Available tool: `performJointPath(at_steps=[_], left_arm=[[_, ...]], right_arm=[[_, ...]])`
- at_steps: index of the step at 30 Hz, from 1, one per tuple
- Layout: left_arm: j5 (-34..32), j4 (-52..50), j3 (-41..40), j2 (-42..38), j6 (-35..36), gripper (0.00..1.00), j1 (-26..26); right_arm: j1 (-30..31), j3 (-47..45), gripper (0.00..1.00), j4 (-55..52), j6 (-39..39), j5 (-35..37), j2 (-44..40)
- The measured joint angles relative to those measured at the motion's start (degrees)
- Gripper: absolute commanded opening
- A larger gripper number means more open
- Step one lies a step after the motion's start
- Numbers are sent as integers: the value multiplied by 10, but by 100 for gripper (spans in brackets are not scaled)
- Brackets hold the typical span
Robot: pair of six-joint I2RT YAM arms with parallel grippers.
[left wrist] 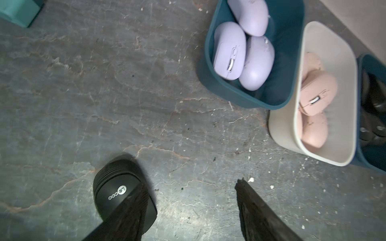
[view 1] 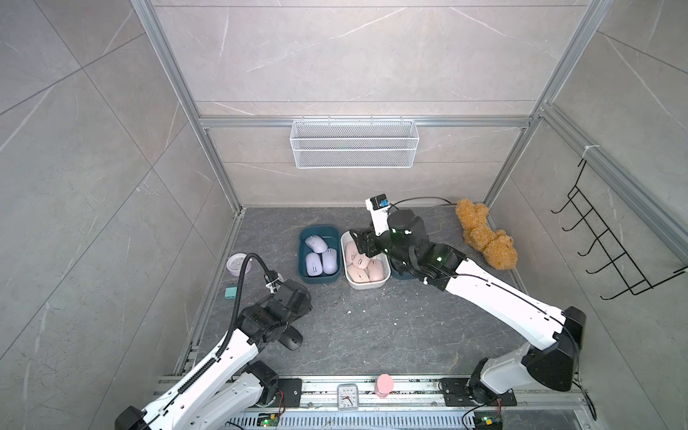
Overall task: Place the mice by color into the storage box
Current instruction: Pick up the mouse from the center of the board.
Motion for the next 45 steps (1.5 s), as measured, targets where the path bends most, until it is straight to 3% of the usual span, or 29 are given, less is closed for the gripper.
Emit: performJointPath(at_steps=[10,15,19,29,45], left_arm=[[-98,-100,-11,88,-253,73,-106],[-105,-150,-44,75,-358,73,-119],[-102,-164,-77,54,-403,75,-119],[-87,-136,-122,20,-417,77,-119],[-53,-46,-156,22,-363,80,-96]], right_arm=[[-9,-132,72,16,42,-2,-17],[-16,-138,72,40,54,-21,-7],[-26,-142,72,57,65,-45,7],[-42,-144,72,72,87,-84,30],[-51,-145,72,80,118,-121,48]])
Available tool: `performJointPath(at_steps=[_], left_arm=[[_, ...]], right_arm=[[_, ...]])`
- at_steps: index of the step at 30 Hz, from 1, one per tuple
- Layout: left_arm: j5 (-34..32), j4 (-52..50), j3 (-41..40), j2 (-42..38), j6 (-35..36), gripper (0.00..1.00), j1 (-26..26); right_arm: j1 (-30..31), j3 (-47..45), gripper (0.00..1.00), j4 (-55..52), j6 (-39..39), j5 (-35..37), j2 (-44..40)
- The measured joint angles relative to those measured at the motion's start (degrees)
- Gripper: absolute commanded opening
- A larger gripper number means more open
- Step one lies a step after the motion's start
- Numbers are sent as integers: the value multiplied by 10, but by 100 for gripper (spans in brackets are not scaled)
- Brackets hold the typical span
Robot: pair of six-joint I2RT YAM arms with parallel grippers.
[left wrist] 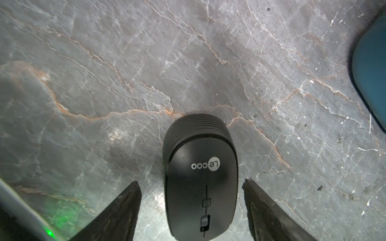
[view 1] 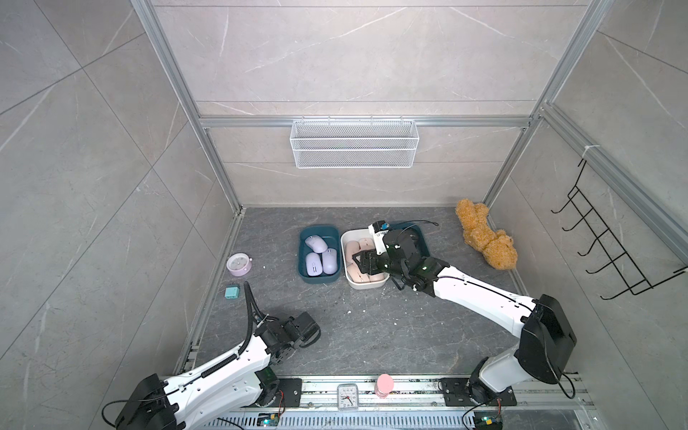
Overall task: Place the mice by color into the storage box
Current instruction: Pick up the mouse from the center of the board.
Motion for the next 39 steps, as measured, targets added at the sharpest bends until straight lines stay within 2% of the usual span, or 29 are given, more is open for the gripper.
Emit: performJointPath(at_steps=[10,18,27,39], left_arm=[[62,57,-10,19,95,77,76],[94,75,-10,42,135,74,84],[98,65,7,82,164,74,86],[109,70,9,85,212,73,129]], right_arm=[[-3,-1,72,0,9,-4,2],[-7,-1,72,0,16,-7,12],[-9,-3,72,0,24,-7,12],[-10,-9,72,2,30,-7,12]])
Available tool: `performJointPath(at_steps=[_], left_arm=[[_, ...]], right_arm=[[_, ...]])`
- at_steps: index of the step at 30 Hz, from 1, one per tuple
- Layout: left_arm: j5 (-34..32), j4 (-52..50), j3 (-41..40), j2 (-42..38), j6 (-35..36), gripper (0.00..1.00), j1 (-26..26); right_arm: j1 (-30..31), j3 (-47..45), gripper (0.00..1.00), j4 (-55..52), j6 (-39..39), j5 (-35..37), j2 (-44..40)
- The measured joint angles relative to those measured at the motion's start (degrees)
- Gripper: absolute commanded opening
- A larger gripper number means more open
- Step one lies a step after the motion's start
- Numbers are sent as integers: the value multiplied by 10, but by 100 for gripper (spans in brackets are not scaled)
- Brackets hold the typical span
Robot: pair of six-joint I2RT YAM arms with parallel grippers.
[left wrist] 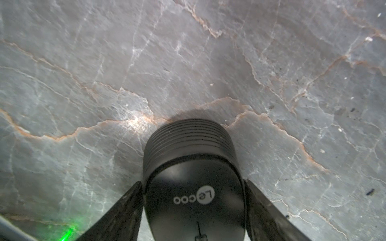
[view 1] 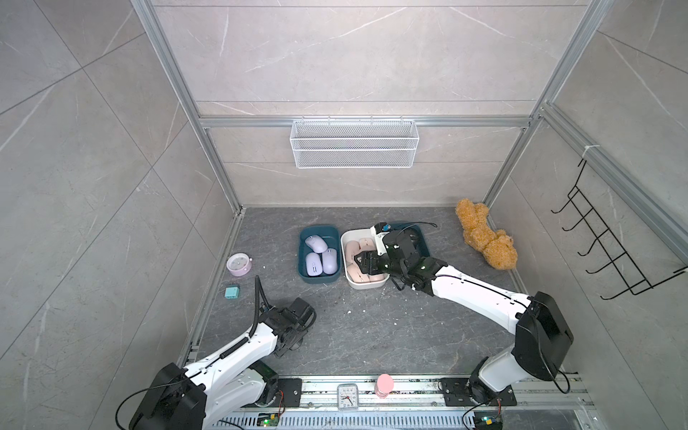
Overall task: Place the mice by color into the storage box
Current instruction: Pick up the mouse from the center of the board.
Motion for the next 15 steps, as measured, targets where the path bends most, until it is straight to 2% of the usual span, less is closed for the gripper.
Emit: performJointPath(at_steps=[2,7,15], left_arm=[[3,2,0,0,6,70,3],[5,3,1,0,22,53,7],[1,-13,24,0,51,46,9]], right_arm=[[0,0,72,0,0,0,0],[-1,0,72,0,0,0,0],[-1,-4,72,0,0,1,0]])
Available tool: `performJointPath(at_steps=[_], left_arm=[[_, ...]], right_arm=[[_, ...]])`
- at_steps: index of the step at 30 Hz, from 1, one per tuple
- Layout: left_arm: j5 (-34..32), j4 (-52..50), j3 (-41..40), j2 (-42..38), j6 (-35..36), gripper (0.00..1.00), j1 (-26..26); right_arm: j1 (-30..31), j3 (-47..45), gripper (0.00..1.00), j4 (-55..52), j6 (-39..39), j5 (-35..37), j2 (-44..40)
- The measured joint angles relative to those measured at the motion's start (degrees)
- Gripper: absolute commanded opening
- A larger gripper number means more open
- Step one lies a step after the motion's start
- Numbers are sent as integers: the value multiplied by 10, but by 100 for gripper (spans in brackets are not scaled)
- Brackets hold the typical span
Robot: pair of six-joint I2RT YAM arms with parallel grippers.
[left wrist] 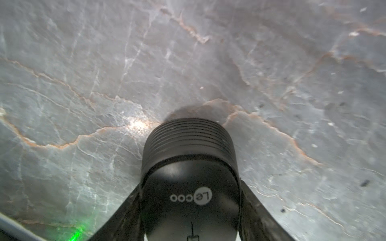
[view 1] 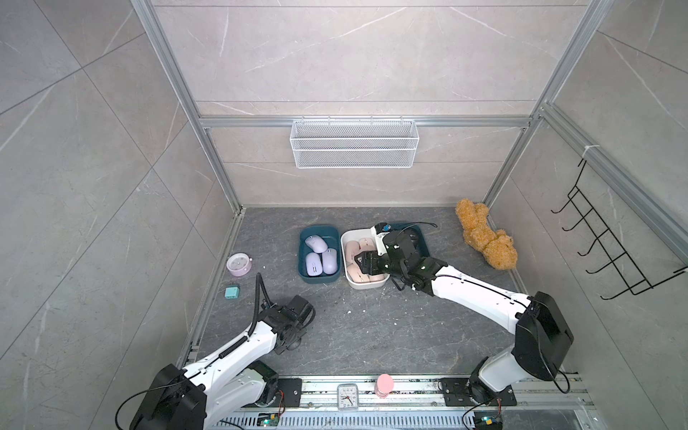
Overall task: Place the mice by color into the storage box
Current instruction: Pick up the mouse from the center of the board, then place the mouse in the storage box.
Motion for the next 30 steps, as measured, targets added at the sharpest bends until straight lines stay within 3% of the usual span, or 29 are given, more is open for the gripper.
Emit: performJointPath(at_steps=[8,18,30], left_arm=[[-29,-10,90,31,53,46,-19],[-89,-37,246,112,115,46,-96],[-120,-52,392,187,177,46,-149]], right_arm=[[-1,-18,72,-13,3,15,-22],[-11,-78,72,-31,22,49,-106],[-43,-166,73,-57,54,83,-222]])
